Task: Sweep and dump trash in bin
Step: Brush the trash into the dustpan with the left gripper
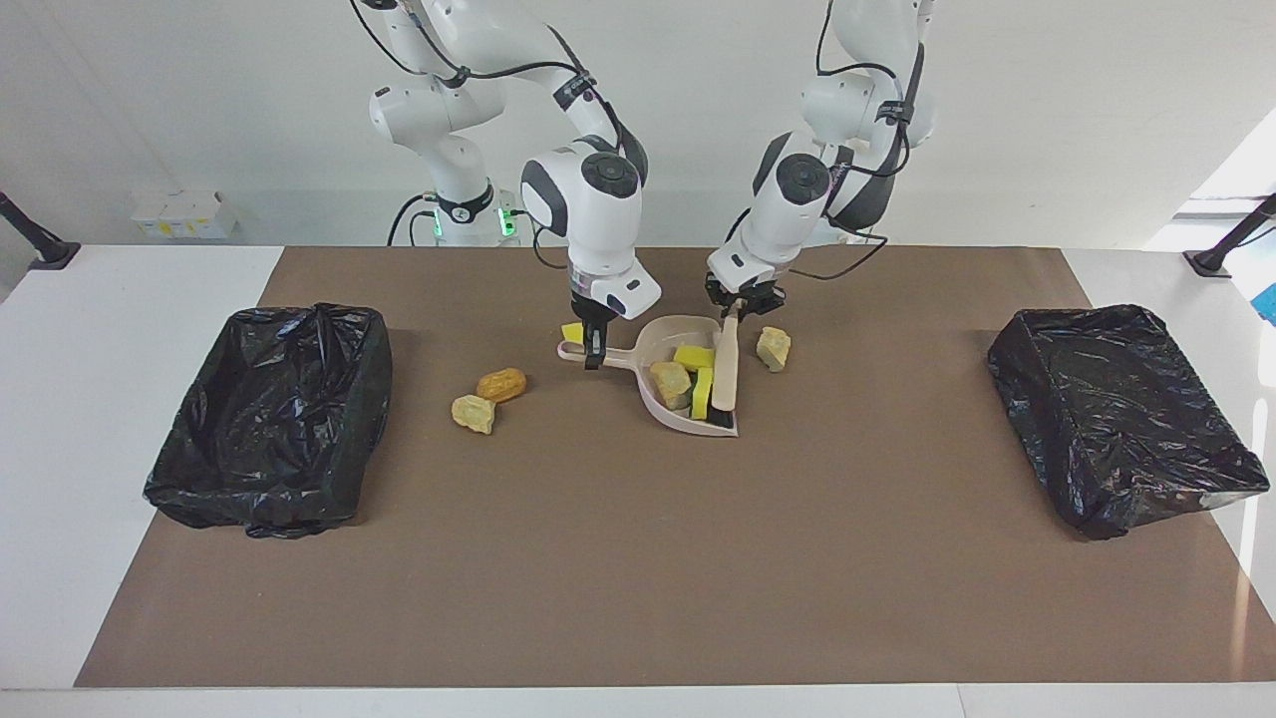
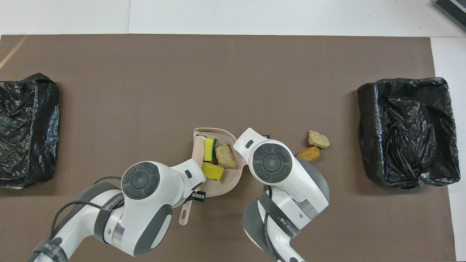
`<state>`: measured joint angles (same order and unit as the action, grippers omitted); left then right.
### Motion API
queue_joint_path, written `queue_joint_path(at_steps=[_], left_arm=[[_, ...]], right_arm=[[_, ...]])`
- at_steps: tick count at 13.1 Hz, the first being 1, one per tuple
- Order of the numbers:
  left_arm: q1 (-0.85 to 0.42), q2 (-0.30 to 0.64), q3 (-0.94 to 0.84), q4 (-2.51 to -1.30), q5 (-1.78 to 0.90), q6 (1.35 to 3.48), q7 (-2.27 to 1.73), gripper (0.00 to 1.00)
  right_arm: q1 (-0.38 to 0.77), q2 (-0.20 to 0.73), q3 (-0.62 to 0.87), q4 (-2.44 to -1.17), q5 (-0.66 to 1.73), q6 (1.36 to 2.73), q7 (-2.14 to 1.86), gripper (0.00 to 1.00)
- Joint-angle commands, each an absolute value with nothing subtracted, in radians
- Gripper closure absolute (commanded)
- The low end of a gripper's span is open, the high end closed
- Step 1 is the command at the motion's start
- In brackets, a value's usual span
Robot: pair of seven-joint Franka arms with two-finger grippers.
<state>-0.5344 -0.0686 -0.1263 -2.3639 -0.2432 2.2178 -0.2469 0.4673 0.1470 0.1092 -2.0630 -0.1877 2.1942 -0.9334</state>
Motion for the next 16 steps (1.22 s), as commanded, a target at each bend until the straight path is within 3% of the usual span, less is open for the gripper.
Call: queue_joint_path(at_steps=[1, 4, 9, 12, 14, 16], left_arm=[[-0.568, -0.092, -0.112, -2.329, -0.265, 2.192, -0.345, 1.0], [-0.546, -0.133, -0.104, -2.247, -0.2, 1.967, -0.52, 1.0], [-0.472, -0.273, -0.109, -2.264, -0.123, 1.723, -0.878, 1.0], [-0.483, -0.385, -0.113, -2.443, -0.123, 1.745, -0.91, 1.0], [-0.549, -0.384, -0.117, -2.563, -0.123, 1.906, -0.907, 1.0], [-0.567, -0.341, -0.118, -2.586, -0.13, 2.05, -0.904, 1.0]], right_arm=[[0.468, 0.158, 0.115, -2.049, -0.209, 2.201, -0.943, 1.0], [0.469, 0.156, 0.114, -2.049, -0.209, 2.198, -0.942, 1.0], [0.469, 0.156, 0.115, -2.049, -0.209, 2.2, -0.934, 1.0], [0.468, 0.156, 0.115, -2.051, -0.209, 2.198, -0.934, 1.0], [0.468, 0.156, 0.115, -2.051, -0.209, 2.2, -0.934, 1.0], [0.468, 0.156, 0.115, -2.051, -0.209, 2.2, -0.934, 1.0]])
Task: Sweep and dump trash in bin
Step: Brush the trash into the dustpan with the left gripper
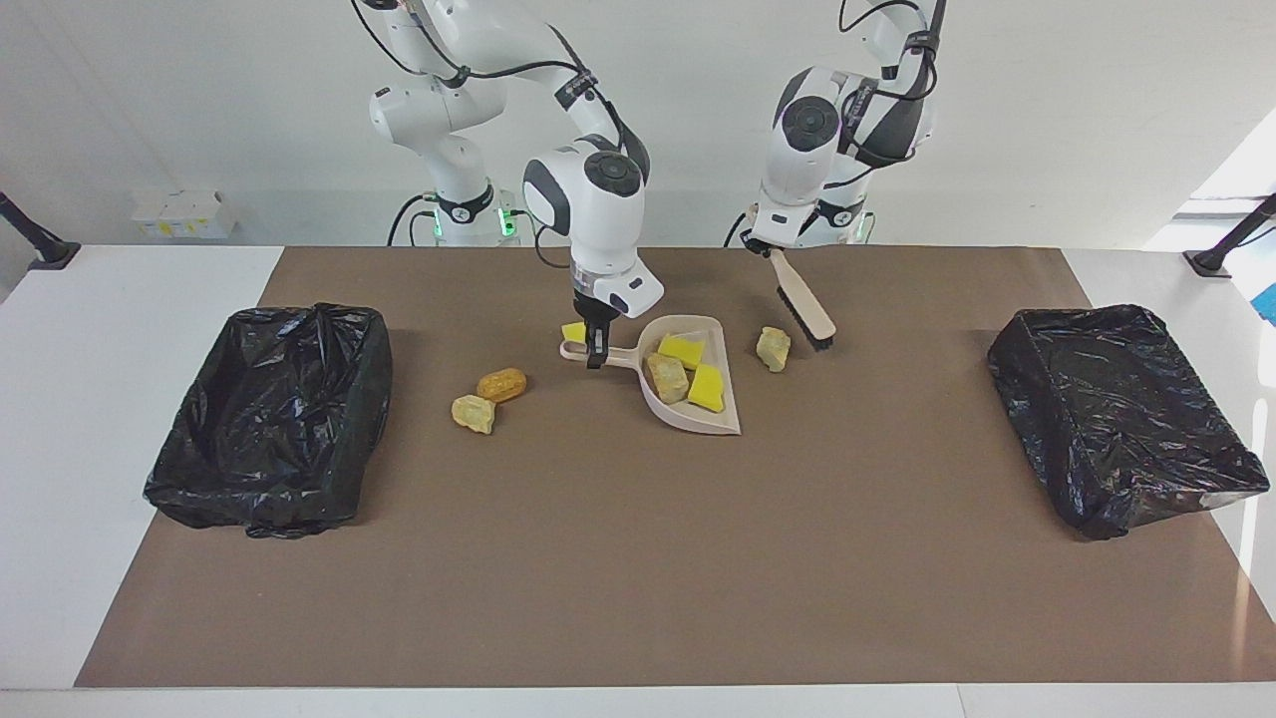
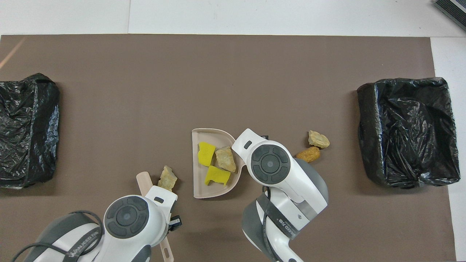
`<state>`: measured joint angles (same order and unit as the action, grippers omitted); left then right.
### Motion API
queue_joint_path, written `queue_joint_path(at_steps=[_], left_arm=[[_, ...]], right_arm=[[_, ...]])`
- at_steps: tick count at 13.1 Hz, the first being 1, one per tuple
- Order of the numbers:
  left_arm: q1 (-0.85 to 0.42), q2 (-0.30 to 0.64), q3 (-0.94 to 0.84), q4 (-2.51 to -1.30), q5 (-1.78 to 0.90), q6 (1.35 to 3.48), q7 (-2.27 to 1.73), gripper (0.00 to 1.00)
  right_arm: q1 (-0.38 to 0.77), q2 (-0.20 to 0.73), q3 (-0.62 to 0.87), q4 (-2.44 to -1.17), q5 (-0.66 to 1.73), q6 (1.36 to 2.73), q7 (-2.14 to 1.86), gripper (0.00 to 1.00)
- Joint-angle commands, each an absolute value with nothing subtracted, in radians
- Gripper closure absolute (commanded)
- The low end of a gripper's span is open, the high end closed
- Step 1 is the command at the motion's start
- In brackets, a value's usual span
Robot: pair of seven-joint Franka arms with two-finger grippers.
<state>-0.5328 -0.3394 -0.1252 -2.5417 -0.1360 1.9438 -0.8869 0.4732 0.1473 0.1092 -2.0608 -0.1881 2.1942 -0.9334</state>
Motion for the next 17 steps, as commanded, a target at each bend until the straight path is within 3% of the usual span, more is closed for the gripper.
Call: queue_joint_path(at_steps=[1, 8, 12, 17], left_arm=[[-0.598, -0.324, -0.118, -2.585, -0.146, 2.128, -0.905, 1.0], [-0.718, -0.19, -0.117, -2.51, -0.202, 2.349, -0.781, 1.0], [-0.687, -0.184, -0.107, -2.502, -0.186, 2.3, -0.764, 1.0], [-0.549, -0.209, -0.106, -2.497, -0.112, 2.237, -0.759, 1.0]], right_arm=[[0.468, 0.156, 0.115, -2.049, -0.209, 2.2, -0.934, 1.0], [0.468, 0.158, 0.115, -2.045, -0.209, 2.198, -0.934, 1.0], [0.466, 0.158, 0.115, -2.046, -0.209, 2.2, -0.934, 1.0], [0.462, 0.158, 0.115, -2.048, -0.193, 2.195, -0.904, 1.0]])
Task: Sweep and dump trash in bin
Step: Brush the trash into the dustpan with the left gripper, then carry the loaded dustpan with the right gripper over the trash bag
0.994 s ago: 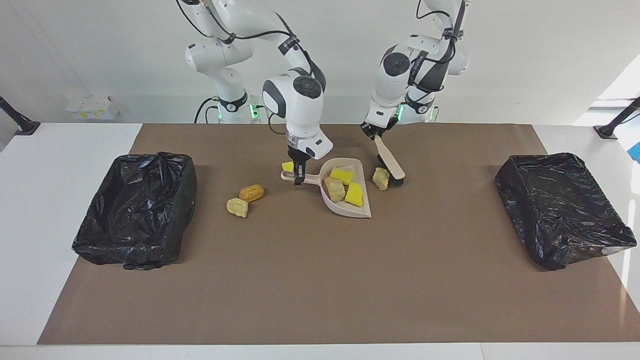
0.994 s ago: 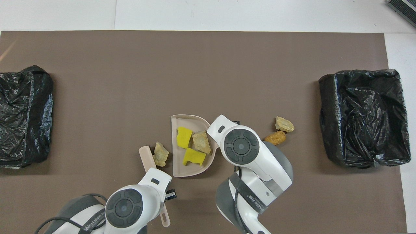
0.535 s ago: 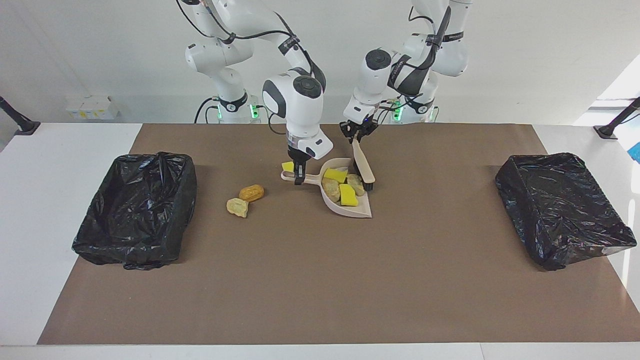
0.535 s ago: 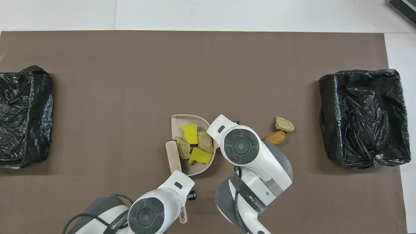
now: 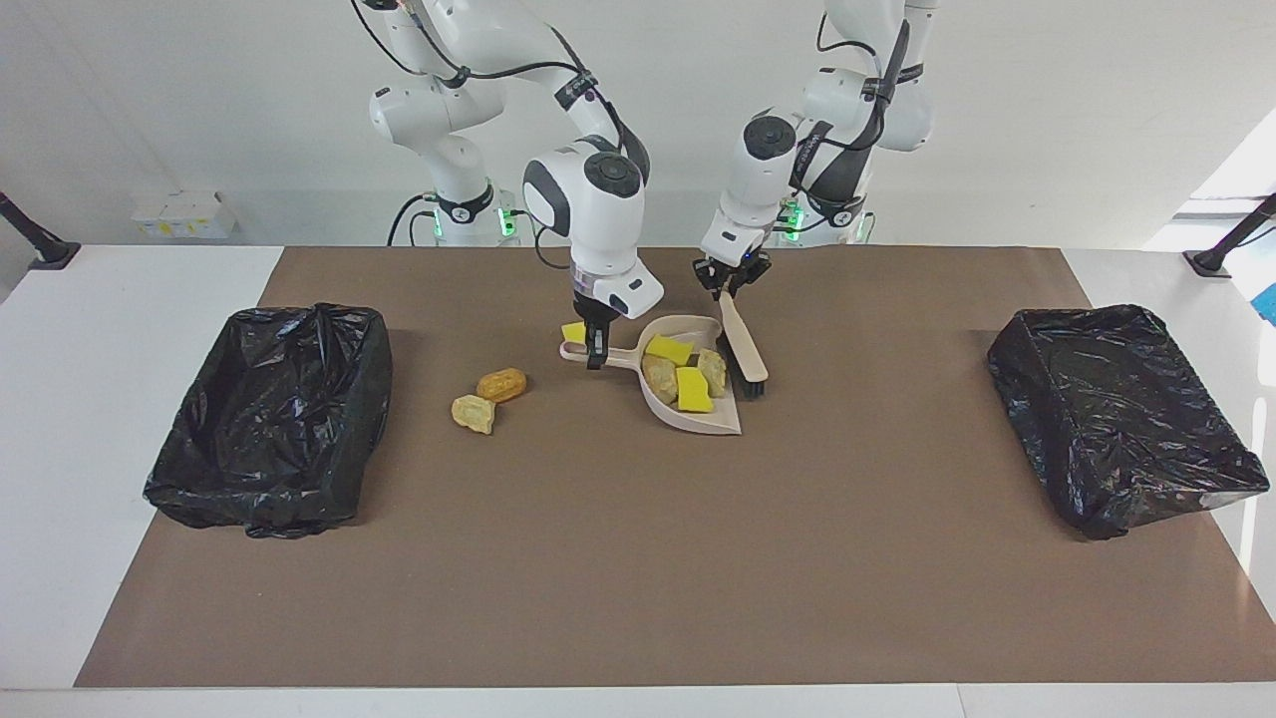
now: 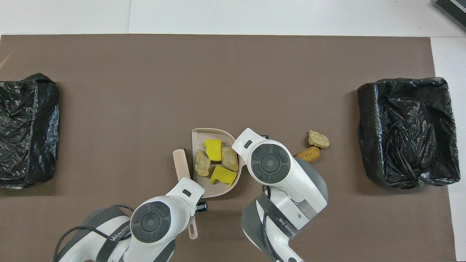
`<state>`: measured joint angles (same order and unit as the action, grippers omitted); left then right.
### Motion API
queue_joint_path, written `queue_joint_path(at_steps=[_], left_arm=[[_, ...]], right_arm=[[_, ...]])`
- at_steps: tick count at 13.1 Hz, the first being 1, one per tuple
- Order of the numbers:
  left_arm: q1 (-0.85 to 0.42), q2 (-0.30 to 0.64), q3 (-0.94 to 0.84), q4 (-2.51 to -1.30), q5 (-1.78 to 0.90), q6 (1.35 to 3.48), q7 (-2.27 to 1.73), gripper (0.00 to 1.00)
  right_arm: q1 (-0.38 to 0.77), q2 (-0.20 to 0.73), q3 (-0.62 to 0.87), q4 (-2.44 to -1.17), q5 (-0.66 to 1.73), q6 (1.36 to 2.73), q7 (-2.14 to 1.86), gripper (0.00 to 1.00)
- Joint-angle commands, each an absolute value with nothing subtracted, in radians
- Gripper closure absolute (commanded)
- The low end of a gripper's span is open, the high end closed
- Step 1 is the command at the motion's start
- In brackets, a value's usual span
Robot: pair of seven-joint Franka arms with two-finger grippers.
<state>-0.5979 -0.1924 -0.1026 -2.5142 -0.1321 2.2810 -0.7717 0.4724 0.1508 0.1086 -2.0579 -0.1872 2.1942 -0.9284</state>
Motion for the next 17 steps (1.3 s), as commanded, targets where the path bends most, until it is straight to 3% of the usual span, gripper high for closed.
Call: queue_joint_path(at_steps=[1, 10, 17], left_arm=[[-0.514, -0.21, -0.106, -2.493, -0.101, 2.227, -0.753, 1.0], [-0.137, -0.186, -0.107, -2.391, -0.092, 2.123, -0.209, 1.0], [-0.114, -0.186, -0.107, -2.393, -0.092, 2.109, -0.163, 1.0]], right_arm=[[0.462, 0.158, 0.115, -2.048, -0.193, 2.195, -0.904, 1.0], [0.407, 0.127, 0.115, -2.054, -0.144, 2.195, -0.936, 1.0], [0.347, 0.072, 0.115, -2.053, -0.077, 2.194, -1.023, 1.0]])
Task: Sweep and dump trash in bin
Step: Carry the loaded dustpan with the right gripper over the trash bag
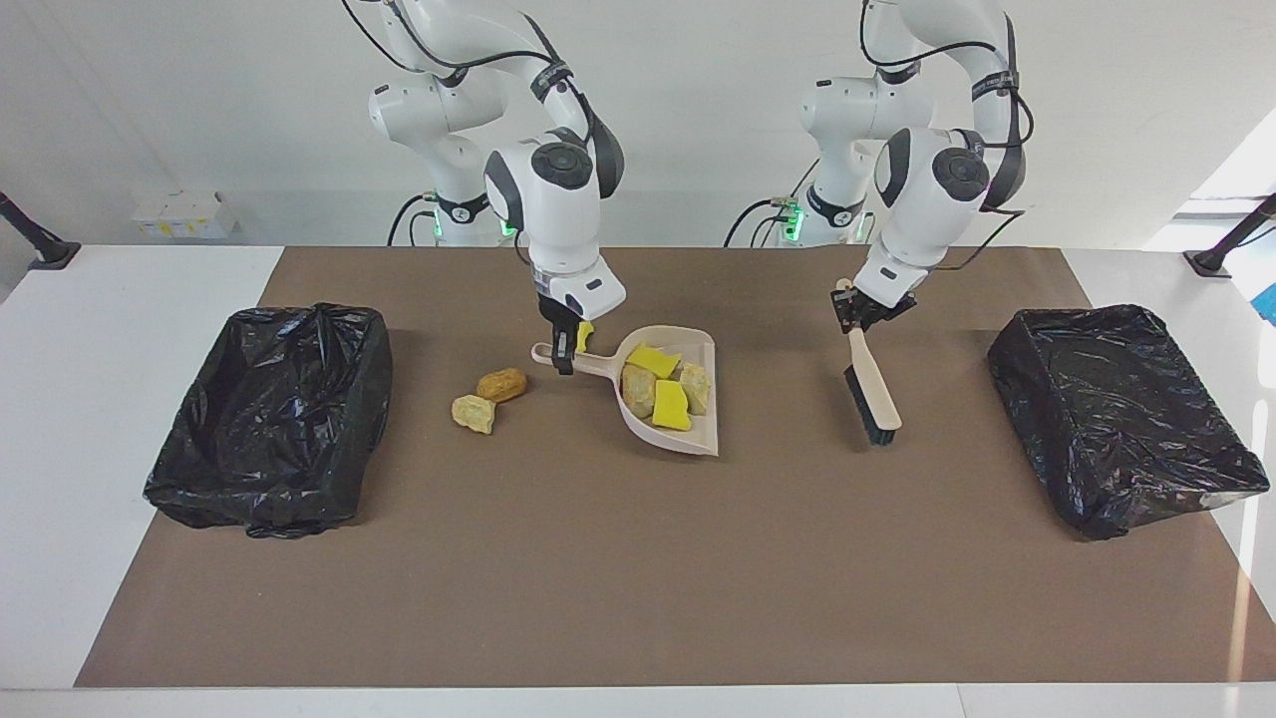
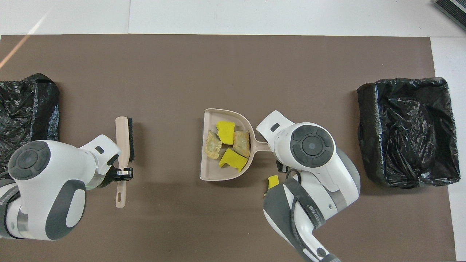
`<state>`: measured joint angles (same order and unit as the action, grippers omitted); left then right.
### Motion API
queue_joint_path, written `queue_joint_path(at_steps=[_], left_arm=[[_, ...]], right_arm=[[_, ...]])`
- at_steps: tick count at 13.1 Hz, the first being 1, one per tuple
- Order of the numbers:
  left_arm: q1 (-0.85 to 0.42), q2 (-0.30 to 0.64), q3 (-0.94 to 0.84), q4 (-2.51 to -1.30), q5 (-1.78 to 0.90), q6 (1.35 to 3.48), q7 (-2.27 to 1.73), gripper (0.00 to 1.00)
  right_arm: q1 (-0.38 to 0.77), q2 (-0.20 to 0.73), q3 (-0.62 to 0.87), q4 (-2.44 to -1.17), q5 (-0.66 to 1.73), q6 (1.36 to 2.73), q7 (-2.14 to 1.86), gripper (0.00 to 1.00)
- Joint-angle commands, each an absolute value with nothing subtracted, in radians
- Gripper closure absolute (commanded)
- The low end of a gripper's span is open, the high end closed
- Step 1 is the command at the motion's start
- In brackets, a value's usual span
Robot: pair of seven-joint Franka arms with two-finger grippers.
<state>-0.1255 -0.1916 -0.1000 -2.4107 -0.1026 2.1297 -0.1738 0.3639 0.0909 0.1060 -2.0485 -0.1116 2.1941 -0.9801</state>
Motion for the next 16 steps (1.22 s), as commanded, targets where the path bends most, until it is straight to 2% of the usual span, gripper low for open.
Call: queue_joint_path(at_steps=[1, 4, 6, 13, 14, 16], left_arm=[[-0.115, -0.186, -0.107, -2.393, -0.092, 2.109, -0.163, 1.0], [-0.127, -0.186, -0.109, -2.393, -0.094, 2.111, -0.175, 1.0], [-0.129, -0.186, -0.109, -2.393, -0.094, 2.112, -0.167, 1.0], [-0.132, -0.184, -0.11, -2.396, -0.092, 2.114, -0.175, 1.0], [-0.146, -0.186, -0.118, -2.398, -0.092, 2.103, -0.184, 1.0], [-0.25, -0.201, -0.118, -2.402, -0.094, 2.046, -0.274, 1.0]], right_arm=[[0.347, 0.071, 0.115, -2.046, -0.074, 2.194, -1.016, 1.0], [0.322, 0.065, 0.106, -1.993, -0.06, 2.134, -1.045, 1.0], [0.273, 0.025, 0.106, -1.993, -0.055, 2.112, -1.1, 1.0], [0.031, -0.093, 0.101, -1.993, 0.023, 1.984, -1.351, 1.0], [-0.009, -0.101, 0.1, -1.993, 0.025, 1.973, -1.385, 1.0], [-0.099, -0.109, 0.094, -1.98, 0.025, 1.944, -1.465, 1.0]])
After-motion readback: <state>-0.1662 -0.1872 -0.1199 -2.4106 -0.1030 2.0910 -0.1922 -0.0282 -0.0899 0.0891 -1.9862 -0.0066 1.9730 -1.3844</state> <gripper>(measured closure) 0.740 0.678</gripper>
